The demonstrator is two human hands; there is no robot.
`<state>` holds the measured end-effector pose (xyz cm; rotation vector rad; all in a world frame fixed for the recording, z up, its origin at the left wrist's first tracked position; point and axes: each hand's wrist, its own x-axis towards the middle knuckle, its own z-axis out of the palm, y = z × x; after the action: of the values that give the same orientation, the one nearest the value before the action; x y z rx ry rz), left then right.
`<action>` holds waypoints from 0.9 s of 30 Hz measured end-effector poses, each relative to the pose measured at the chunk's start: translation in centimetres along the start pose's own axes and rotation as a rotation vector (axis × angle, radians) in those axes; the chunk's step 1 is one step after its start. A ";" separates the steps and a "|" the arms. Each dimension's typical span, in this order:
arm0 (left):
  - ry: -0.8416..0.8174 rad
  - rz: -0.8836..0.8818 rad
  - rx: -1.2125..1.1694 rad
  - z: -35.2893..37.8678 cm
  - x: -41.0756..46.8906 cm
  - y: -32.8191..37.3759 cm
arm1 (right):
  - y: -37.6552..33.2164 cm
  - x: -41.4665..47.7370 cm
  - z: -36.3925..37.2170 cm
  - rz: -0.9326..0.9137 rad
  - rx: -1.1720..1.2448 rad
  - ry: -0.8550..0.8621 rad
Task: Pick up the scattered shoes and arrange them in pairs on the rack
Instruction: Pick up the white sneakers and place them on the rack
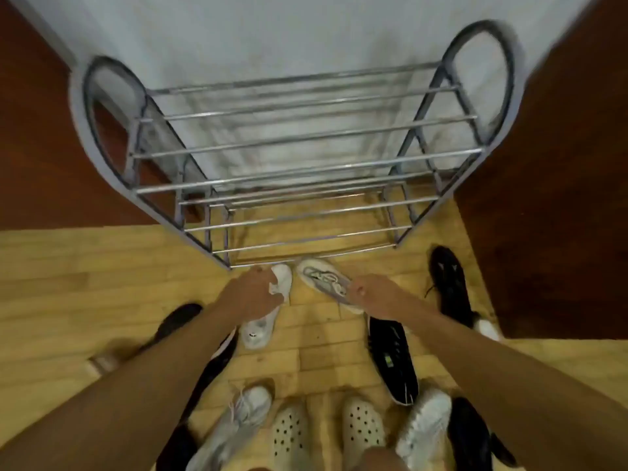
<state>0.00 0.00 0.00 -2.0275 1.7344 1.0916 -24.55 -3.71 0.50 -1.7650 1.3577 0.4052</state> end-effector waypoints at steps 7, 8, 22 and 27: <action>0.105 -0.116 -0.105 14.7 15.0 -7.2 | 8.2 16.4 12.4 -0.024 -0.071 0.002; 0.163 -0.160 -0.129 15.9 16.6 -8.1 | 8.6 18.0 13.7 -0.044 -0.088 0.034; 0.275 -0.412 -0.588 23.8 18.8 -12.2 | 14.6 18.0 22.8 -0.027 0.135 -0.041; 0.070 -0.518 -0.932 26.1 16.5 -9.8 | 15.8 16.2 23.6 0.016 0.084 -0.110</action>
<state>-0.41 6.80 -31.69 -2.7967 0.6125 1.8236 -27.50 3.63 -31.24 -1.6405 1.2939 0.4415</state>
